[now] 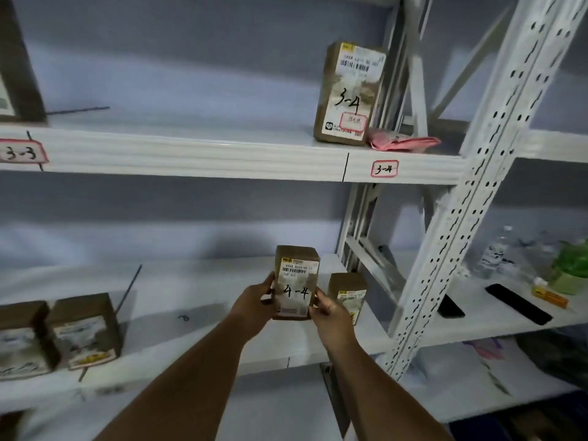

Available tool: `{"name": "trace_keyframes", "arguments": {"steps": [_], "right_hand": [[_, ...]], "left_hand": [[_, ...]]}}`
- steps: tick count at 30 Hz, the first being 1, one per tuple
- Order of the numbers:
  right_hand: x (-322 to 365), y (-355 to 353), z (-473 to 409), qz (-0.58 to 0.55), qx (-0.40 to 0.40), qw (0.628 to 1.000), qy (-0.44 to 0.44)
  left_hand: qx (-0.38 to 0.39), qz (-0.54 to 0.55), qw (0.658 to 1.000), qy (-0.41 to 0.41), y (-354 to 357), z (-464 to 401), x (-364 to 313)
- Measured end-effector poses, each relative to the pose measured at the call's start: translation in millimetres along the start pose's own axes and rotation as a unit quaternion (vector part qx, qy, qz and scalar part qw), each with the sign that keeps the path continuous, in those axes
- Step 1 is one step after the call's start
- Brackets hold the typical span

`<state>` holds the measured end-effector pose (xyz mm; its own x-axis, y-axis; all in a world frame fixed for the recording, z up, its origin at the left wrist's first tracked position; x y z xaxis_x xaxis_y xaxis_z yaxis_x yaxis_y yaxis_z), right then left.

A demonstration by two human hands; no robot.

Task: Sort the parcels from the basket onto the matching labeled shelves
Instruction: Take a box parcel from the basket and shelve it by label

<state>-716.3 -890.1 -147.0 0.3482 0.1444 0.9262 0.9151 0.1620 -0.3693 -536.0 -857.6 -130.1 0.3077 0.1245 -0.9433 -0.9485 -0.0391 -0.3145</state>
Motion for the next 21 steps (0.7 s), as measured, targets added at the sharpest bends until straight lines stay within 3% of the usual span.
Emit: {"name": "trace_keyframes", "arguments": {"steps": [3,8,12,21], "right_hand": [[-26,-3,-15,0.009,0.012,1.0,0.005],[-64,-1,-28,-0.026,0.066,0.996,0.045],[-97,8,-32,-0.001,0.09,0.994,0.061],[-116,23,-35,0.076,0.096,0.99,0.067]], "left_hand": [[-0.008,-0.085,0.996,0.01,27,-24,34],[-0.024,-0.108,0.994,0.022,66,-75,105],[-0.033,-0.098,0.995,0.006,78,-46,77],[-0.026,-0.132,0.99,-0.036,83,-45,93]]}}
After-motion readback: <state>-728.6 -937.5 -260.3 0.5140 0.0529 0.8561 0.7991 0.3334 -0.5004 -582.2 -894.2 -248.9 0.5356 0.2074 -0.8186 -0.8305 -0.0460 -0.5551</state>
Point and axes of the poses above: each hand's wrist, its own z-axis away from the middle knuckle, its own y-axis out of the palm, x = y × z, the point moved 4 cm from there along -z, towards the middle knuckle, and after that the axes turned 4 degrees about x, right-handed, at the moved point
